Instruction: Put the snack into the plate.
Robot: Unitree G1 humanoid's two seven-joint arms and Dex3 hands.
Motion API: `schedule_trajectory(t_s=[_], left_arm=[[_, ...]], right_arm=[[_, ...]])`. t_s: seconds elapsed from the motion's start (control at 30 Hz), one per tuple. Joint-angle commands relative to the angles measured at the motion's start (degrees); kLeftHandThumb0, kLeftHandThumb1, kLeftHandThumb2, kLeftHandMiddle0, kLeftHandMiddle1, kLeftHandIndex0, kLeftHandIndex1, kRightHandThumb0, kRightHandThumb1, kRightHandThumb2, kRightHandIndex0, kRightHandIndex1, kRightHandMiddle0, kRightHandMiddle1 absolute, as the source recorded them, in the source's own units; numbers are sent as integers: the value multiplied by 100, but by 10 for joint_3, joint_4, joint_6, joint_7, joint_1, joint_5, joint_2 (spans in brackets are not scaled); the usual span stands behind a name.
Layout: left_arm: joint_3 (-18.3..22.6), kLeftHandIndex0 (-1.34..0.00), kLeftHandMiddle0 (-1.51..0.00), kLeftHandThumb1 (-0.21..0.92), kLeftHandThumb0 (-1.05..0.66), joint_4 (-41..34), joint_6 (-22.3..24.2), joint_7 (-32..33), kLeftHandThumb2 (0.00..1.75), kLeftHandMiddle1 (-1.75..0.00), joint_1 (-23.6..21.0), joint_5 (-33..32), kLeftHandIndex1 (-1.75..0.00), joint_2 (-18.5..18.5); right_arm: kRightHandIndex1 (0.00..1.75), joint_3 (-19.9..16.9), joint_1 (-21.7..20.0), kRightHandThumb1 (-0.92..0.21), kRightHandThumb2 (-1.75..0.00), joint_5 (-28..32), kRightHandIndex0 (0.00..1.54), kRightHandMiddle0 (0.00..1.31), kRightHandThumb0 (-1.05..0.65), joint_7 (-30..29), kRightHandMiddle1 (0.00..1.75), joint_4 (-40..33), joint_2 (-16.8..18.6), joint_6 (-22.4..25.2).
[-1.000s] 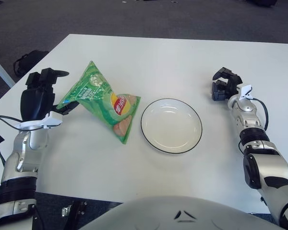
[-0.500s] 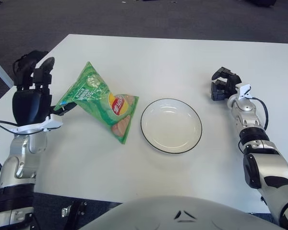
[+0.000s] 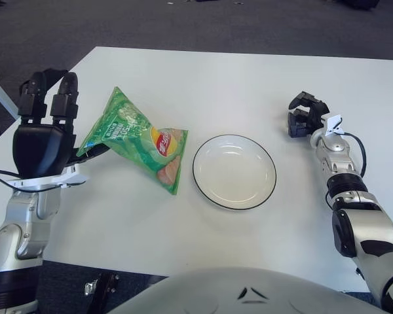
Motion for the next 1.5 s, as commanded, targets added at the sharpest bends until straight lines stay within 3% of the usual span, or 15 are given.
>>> schedule_trajectory(t_s=[0.0, 0.2, 0.47, 0.57, 0.9, 1.07, 1.47], left_arm=[[-6, 0, 0, 81, -103, 12, -54, 29, 23, 0, -4, 11, 0, 42], [-29, 0, 0, 89, -104, 72, -144, 88, 22, 0, -51, 28, 0, 93], [-60, -1, 0, 92, -99, 122, -237, 83, 45, 0, -72, 25, -1, 160], [-73, 0, 0, 92, -97, 138, -267, 131, 51, 0, -89, 66, -10, 176], [-145, 0, 0, 92, -88, 176, -280, 234, 64, 0, -154, 166, -44, 194], [-199, 0, -2, 92, -85, 221, -317, 307, 65, -1, -227, 194, -53, 195], [-287, 0, -4, 92, -82, 272, -291, 422, 60, -2, -291, 251, -52, 190]], right_arm=[[172, 17, 33, -9, -158, -22, 79, 55, -1, 11, 175, 33, 13, 37], [171, 18, 31, -9, -158, -23, 79, 55, -1, 12, 175, 37, 12, 35], [174, 25, 29, -9, -159, -29, 78, 55, -1, 12, 175, 39, 10, 31], [174, 27, 29, -9, -159, -30, 78, 55, -1, 12, 175, 39, 9, 32], [173, 26, 28, -11, -157, -26, 78, 53, -1, 15, 175, 40, 10, 37], [174, 23, 27, -12, -156, -24, 77, 52, -1, 15, 175, 42, 11, 34], [173, 29, 28, -11, -157, -29, 77, 53, -1, 16, 175, 39, 9, 32]])
